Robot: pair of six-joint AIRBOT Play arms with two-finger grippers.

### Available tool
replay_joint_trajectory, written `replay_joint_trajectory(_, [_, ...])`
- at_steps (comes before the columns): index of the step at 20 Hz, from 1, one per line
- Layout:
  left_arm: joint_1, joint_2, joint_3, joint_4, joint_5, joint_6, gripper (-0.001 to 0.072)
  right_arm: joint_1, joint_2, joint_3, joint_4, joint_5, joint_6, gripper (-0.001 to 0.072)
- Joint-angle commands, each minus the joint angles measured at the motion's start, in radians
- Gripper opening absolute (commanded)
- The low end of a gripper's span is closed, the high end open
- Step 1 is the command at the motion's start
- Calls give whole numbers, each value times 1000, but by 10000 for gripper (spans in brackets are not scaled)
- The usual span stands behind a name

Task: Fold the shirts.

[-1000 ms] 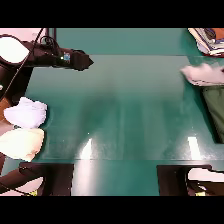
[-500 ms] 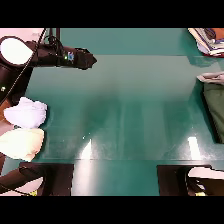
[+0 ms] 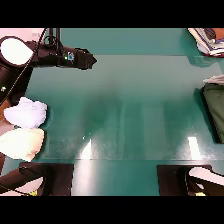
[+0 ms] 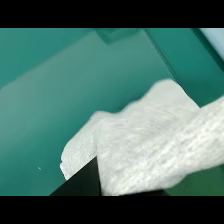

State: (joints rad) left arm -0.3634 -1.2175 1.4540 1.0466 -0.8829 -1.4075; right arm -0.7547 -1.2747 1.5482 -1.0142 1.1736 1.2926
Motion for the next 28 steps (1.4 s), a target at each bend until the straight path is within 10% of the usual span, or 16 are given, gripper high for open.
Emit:
replay_joint_trajectory(1, [0, 0, 0, 2, -5, 2, 25, -68, 117, -183, -93, 19, 1, 15])
replay_joint_trajectory(6, [0, 0, 0, 24, -36, 2, 26, -182, 246, -419, -185, 21, 0, 28])
replay_joint_trajectory(11, [0, 0, 0, 24, -46, 26, 26, -209, 259, -483, -224, 46, 0, 472])
replay_joint_trajectory(14, [0, 0, 0, 24, -47, 27, 25, -199, 260, -424, -248, 61, 0, 507])
replay_joint_trajectory(23, [0, 0, 0, 22, -47, 27, 26, 373, 260, -269, -7, 77, 0, 498])
replay_joint_trajectory(28, [0, 0, 0, 22, -22, 27, 26, 736, 260, -269, -10, 22, -48, 14])
